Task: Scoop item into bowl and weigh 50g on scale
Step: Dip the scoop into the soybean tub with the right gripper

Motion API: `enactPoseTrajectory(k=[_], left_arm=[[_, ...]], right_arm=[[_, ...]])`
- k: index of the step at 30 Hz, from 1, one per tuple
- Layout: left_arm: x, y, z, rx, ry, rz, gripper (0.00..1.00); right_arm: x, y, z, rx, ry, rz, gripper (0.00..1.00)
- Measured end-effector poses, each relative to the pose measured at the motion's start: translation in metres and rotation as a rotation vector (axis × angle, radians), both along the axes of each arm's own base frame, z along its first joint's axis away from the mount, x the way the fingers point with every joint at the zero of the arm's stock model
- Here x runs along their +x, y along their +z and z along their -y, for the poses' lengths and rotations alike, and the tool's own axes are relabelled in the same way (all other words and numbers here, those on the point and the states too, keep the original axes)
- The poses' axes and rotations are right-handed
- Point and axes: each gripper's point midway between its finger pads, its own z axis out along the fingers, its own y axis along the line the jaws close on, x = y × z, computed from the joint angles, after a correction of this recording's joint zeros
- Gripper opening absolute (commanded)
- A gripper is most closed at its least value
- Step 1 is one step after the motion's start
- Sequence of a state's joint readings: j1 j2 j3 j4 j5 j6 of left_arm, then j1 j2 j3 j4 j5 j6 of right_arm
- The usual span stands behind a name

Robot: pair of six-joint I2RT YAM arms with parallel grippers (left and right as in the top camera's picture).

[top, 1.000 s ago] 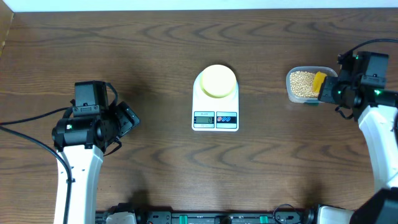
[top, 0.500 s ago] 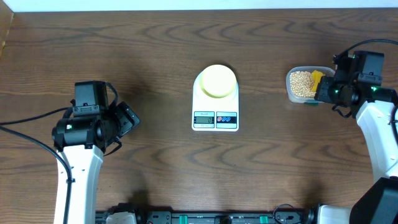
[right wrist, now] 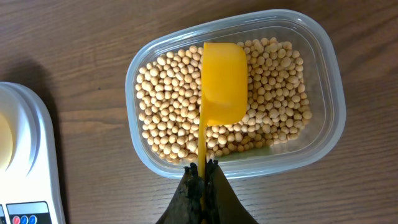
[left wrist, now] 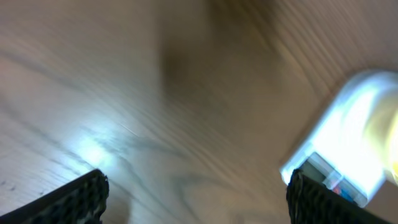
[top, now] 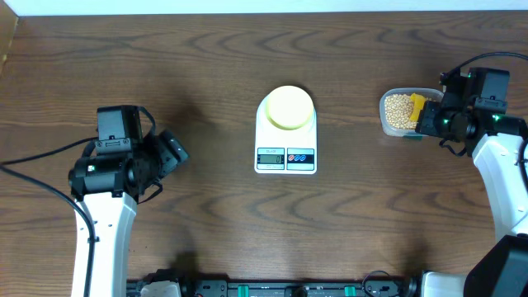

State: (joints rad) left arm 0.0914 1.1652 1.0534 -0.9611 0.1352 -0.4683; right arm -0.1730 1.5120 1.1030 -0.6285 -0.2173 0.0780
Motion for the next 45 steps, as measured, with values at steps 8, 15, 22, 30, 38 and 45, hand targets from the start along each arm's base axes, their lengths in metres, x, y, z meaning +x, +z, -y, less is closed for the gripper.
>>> enactPoseTrajectory(k=[8, 15, 22, 30, 38, 45], left_arm=[[-0.032, -0.001, 0.058, -0.115, -0.477, -0.043, 0.93], [-0.026, 0.011, 0.068, 0.051, -0.587, 0.055, 0.93], [-0.017, 0.014, 0.068, 0.077, -0.581, 0.094, 0.93], [-0.052, 0.016, 0.117, 0.068, -0.936, 0.15, 0.93], [-0.038, 0.024, 0.114, 0.163, -0.898, 0.28, 0.93], [-0.022, 0.02, 0.123, 0.147, -0.907, 0.297, 0.94]], right_arm=[[0.0, 0.0, 0.0, 0.002, 0.001, -0.001, 0.01], [0.0, 0.0, -0.001, 0.003, 0.002, 0.001, 0.01], [0.002, 0.001, 0.0, 0.002, 0.002, 0.009, 0.01], [0.002, 0.001, -0.001, 0.003, 0.003, 0.009, 0.01], [0.002, 0.001, -0.001, 0.004, 0.004, 0.01, 0.01], [0.002, 0.001, -0.001, 0.005, 0.004, 0.011, 0.01]])
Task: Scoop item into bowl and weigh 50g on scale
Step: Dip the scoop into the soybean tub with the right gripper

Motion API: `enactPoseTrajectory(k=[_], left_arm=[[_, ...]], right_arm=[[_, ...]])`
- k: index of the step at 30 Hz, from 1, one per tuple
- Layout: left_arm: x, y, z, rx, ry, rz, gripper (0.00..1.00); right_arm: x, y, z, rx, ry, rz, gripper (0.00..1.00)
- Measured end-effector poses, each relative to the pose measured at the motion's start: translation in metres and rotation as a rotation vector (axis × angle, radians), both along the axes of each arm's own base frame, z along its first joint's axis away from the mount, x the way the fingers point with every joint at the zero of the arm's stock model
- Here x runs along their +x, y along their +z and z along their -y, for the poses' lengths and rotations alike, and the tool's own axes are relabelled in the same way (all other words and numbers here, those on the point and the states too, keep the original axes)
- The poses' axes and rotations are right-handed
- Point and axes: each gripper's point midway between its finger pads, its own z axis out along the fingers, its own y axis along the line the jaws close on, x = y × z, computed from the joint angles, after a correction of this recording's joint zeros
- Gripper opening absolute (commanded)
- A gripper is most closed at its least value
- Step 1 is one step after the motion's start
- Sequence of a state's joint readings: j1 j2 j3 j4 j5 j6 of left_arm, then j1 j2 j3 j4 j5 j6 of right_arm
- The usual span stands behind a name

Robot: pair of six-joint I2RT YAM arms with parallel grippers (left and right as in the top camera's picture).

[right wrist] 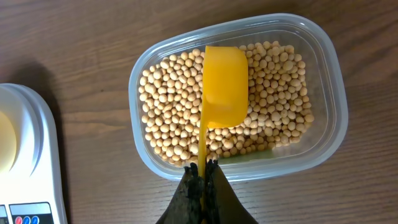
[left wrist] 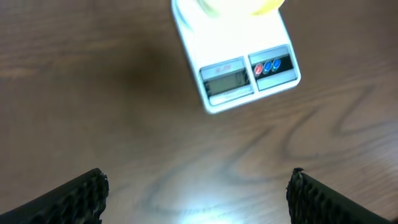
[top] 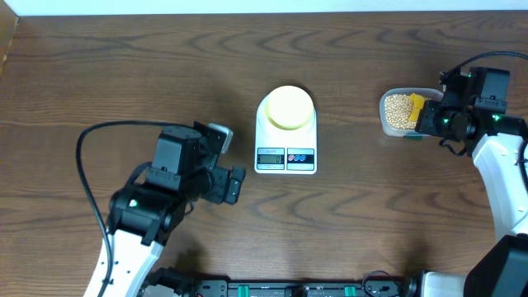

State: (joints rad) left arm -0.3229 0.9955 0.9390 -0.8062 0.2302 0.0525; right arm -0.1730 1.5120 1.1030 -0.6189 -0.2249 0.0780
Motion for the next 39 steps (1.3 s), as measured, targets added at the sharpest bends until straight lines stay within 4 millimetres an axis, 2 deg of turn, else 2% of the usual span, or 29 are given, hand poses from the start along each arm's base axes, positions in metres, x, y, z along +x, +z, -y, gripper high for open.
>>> enactPoseTrajectory(k=[5, 18, 27, 33, 39], left_arm=[[0.005, 0.001, 0.006, -0.025, -0.016, 0.007, 0.93], [0.005, 0.001, 0.006, -0.024, -0.016, 0.006, 0.93], [0.005, 0.001, 0.006, -0.024, -0.015, 0.005, 0.94], [0.005, 0.001, 0.006, -0.024, -0.015, 0.005, 0.93], [0.005, 0.001, 0.006, -0.024, -0.015, 0.005, 0.93]], right_arm=[[0.0, 0.0, 0.0, 0.0, 0.0, -0.001, 0.01], [0.0, 0.0, 0.0, 0.0, 0.0, -0.002, 0.01], [-0.009, -0.005, -0.004, 0.023, 0.008, -0.042, 0.01], [-0.01, -0.002, -0.008, 0.087, 0.021, -0.035, 0.01], [-0.017, 0.0, 0.002, 0.182, -0.008, -0.04, 0.01]])
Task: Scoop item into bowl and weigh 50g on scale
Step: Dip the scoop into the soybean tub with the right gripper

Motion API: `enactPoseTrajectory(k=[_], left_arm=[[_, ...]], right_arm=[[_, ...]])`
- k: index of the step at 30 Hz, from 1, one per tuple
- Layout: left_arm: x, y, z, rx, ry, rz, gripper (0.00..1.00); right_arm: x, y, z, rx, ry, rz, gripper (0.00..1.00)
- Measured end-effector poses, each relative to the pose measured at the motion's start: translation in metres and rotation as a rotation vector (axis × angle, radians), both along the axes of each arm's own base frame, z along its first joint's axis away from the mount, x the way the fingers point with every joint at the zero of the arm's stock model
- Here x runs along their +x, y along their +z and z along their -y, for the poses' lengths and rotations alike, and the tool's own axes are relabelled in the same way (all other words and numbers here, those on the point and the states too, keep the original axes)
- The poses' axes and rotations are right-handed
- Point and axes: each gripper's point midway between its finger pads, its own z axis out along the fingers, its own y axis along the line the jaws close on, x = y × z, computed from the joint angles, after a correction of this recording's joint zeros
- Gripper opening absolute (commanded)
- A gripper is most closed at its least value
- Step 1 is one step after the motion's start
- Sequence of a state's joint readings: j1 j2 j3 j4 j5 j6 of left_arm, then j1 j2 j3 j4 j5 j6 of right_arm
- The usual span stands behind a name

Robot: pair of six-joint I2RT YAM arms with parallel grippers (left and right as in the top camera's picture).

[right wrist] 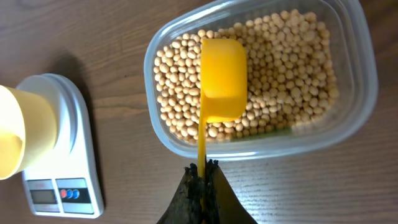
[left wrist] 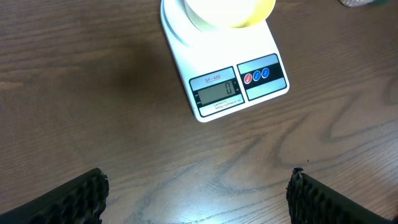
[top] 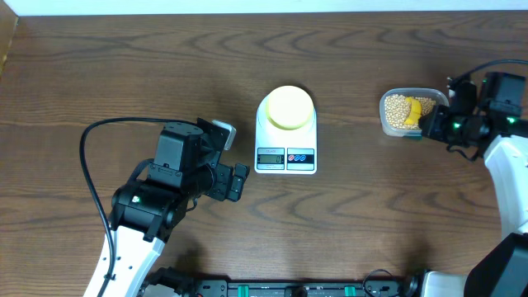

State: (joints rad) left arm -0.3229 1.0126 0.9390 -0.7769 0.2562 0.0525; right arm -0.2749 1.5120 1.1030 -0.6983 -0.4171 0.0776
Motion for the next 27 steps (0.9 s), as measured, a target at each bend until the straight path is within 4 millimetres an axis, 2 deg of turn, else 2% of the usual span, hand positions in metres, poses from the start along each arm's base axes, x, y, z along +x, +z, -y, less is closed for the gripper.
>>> enactPoseTrajectory(k=[27], left_arm=[[0.0, 0.0, 0.0, 0.0, 0.0, 0.0, 0.94]], right_arm=[[-0.018, 0.019, 0.031, 0.272, -0.074, 0.053, 0.01]])
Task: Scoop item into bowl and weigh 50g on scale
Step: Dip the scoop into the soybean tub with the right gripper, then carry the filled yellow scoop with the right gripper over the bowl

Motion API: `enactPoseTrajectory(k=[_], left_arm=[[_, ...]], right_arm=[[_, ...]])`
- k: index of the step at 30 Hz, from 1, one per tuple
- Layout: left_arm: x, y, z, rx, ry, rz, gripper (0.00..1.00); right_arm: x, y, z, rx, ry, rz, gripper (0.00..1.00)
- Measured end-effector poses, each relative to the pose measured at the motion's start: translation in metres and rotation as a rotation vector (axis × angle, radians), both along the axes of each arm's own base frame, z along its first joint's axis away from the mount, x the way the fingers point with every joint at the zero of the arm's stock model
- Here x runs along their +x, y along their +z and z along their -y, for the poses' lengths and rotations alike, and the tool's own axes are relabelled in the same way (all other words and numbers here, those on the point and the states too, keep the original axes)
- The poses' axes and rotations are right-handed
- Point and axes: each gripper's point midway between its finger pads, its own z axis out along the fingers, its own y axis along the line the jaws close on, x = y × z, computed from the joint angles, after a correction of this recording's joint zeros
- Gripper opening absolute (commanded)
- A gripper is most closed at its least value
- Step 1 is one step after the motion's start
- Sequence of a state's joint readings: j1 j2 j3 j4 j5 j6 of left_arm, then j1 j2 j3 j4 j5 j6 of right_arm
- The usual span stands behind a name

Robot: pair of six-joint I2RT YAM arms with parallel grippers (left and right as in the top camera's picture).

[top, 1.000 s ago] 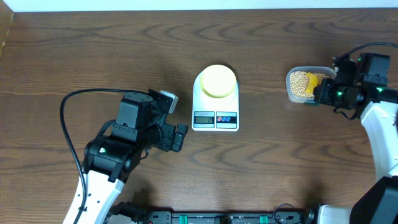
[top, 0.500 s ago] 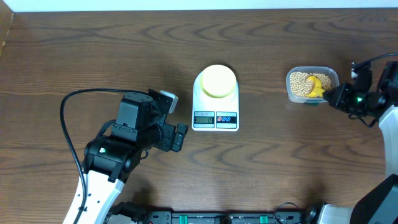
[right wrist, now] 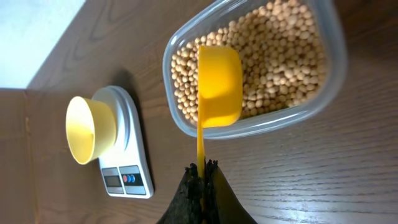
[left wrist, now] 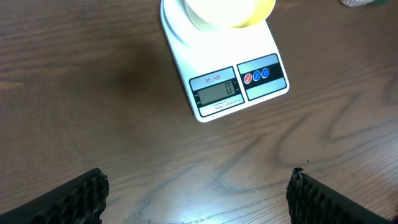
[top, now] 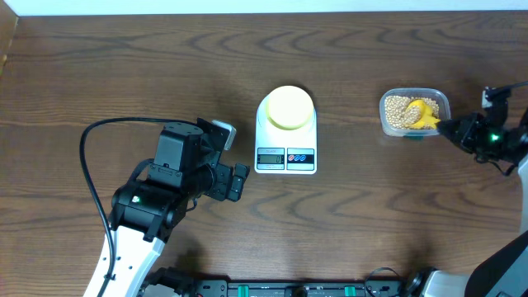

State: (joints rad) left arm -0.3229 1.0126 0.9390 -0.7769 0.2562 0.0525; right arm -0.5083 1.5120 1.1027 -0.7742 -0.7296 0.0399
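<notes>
A white scale [top: 286, 136] sits mid-table with a yellow bowl [top: 288, 106] on it; its display [left wrist: 214, 94] reads 0. At the right stands a clear tub of soybeans [top: 412, 112]. My right gripper [right wrist: 201, 169] is shut on the handle of a yellow scoop [right wrist: 217, 84], whose cup lies tilted over the beans near the tub's front wall. My left gripper [left wrist: 197, 193] is open and empty, hovering just left of and in front of the scale, fingers [left wrist: 74, 196] wide apart.
The dark wooden table [top: 124, 74] runs to a pale wall edge at the back. A black cable [top: 91, 140] loops from the left arm. The tub [right wrist: 261, 68] is near the table's right side.
My right arm has drawn back to the right and tilted, so the scoop now lies angled in the tub and the scale shows in its view. The left arm is unchanged.
At first my left arm was at the far left and the right gripper held the scoop over the beans. The left arm then stood beside the scale, its view on the display. The right wrist has since pulled back and tilted with the scoop still in the tub.
</notes>
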Motion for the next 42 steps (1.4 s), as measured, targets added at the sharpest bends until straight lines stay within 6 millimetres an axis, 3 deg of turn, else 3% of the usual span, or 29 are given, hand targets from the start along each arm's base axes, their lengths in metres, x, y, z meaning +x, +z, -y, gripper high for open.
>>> enactPoseTrajectory(k=[8, 21, 29, 42], left_arm=[[0.0, 0.0, 0.0, 0.0, 0.0, 0.0, 0.94], [0.0, 0.0, 0.0, 0.0, 0.0, 0.0, 0.94], [0.0, 0.0, 0.0, 0.0, 0.0, 0.0, 0.93], [0.0, 0.0, 0.0, 0.0, 0.0, -0.001, 0.93]], right_arm=[[-0.003, 0.014, 0.013, 0.1, -0.039, 0.056, 0.01], [-0.01, 0.05, 0.011, 0.34, -0.029, 0.185, 0.02], [-0.01, 0.068, -0.021, 0.472, 0.059, 0.205, 0.01], [0.0, 0.081, -0.119, 0.592, 0.29, 0.105, 0.02]])
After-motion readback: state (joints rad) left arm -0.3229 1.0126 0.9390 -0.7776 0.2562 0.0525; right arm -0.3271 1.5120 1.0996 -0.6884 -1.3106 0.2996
